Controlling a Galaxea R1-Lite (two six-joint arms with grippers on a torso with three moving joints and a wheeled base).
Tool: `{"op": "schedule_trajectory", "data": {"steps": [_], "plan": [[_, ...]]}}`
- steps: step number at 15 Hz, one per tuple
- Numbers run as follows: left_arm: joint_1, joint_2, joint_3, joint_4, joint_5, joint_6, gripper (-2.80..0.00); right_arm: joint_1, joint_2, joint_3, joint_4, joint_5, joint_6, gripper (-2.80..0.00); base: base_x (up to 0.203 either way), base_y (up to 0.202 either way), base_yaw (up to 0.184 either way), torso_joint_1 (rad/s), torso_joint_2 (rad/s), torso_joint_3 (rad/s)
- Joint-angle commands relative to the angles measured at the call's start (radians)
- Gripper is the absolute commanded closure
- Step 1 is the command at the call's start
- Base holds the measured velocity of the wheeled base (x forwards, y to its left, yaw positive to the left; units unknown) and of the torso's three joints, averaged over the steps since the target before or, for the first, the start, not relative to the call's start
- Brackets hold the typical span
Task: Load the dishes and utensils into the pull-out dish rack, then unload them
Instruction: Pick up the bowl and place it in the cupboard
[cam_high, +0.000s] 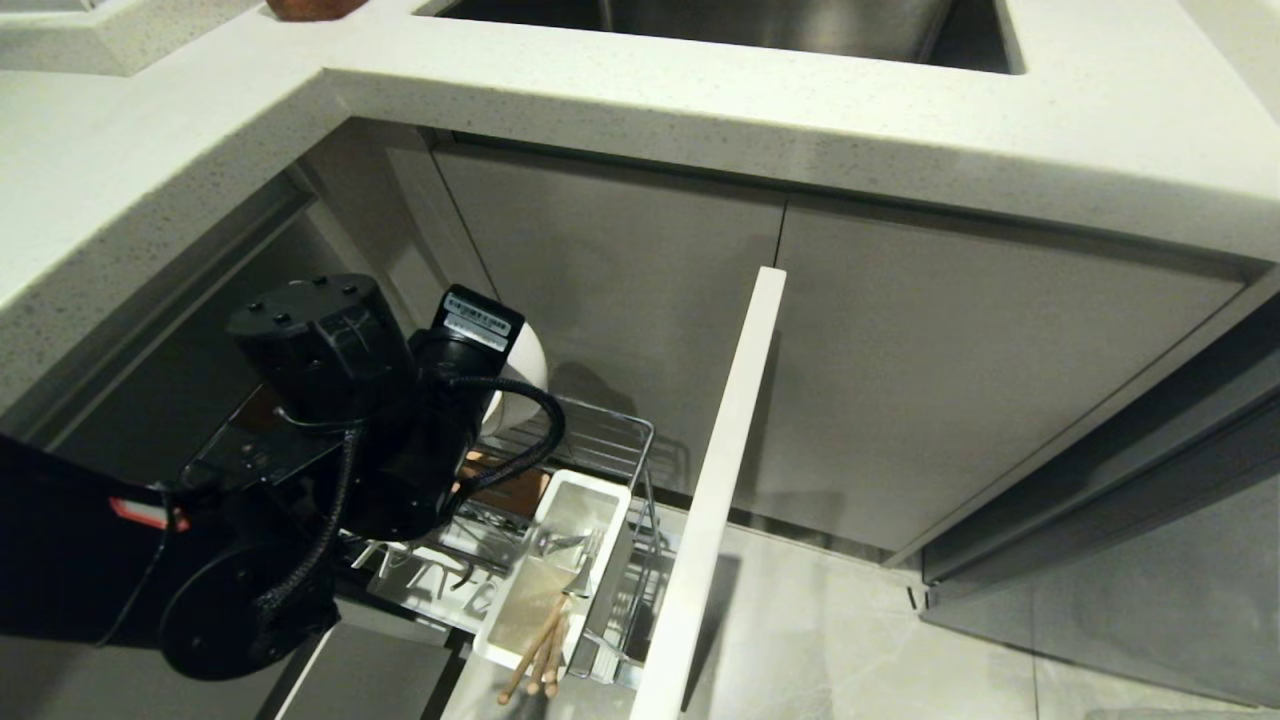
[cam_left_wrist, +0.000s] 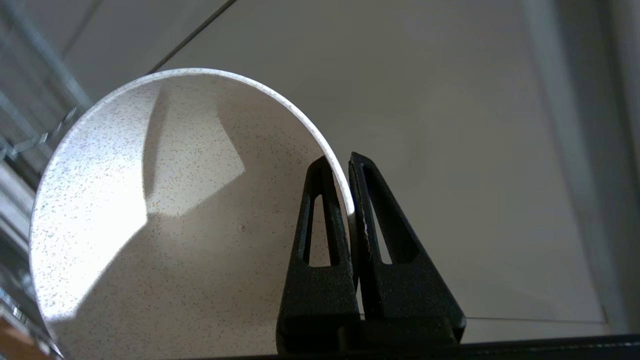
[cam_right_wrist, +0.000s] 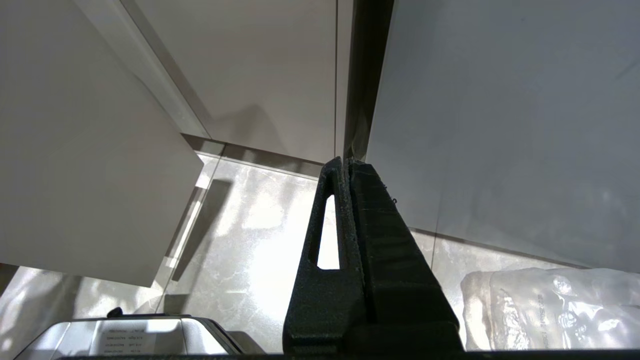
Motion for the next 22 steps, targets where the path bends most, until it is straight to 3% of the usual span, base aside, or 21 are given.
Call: {"op": "schedule_trajectory", "data": {"steps": [1, 4, 7, 13, 16, 22], "plan": [[0.005, 0.014, 0.008, -0.008, 0.003, -0.038, 0.00, 0.001, 0.000, 0.002, 0.000, 0.000, 0.001, 0.00, 0.000, 0.000, 0.000, 0.000, 0.00, 0.000], [0.008, 0.035, 0.014, -0.027, -0.009, -0.054, 0.00, 0.002, 0.000, 0.003, 0.000, 0.000, 0.000, 0.00, 0.000, 0.000, 0.000, 0.000, 0.00, 0.000], [0.005, 0.090, 0.060, -0.202, -0.026, -0.047, 0.00, 0.001, 0.000, 0.002, 0.000, 0.000, 0.000, 0.00, 0.000, 0.000, 0.000, 0.000, 0.00, 0.000], [0.007, 0.119, 0.061, -0.212, -0.027, -0.051, 0.00, 0.002, 0.000, 0.002, 0.000, 0.000, 0.001, 0.00, 0.000, 0.000, 0.000, 0.000, 0.00, 0.000], [0.008, 0.130, 0.072, -0.284, -0.032, -0.053, 0.00, 0.002, 0.000, 0.003, 0.000, 0.000, 0.000, 0.00, 0.000, 0.000, 0.000, 0.000, 0.00, 0.000], [0.017, 0.158, 0.100, -0.321, -0.069, -0.077, 0.00, 0.000, 0.000, 0.003, 0.000, 0.000, 0.000, 0.00, 0.000, 0.000, 0.000, 0.000, 0.00, 0.000]]}}
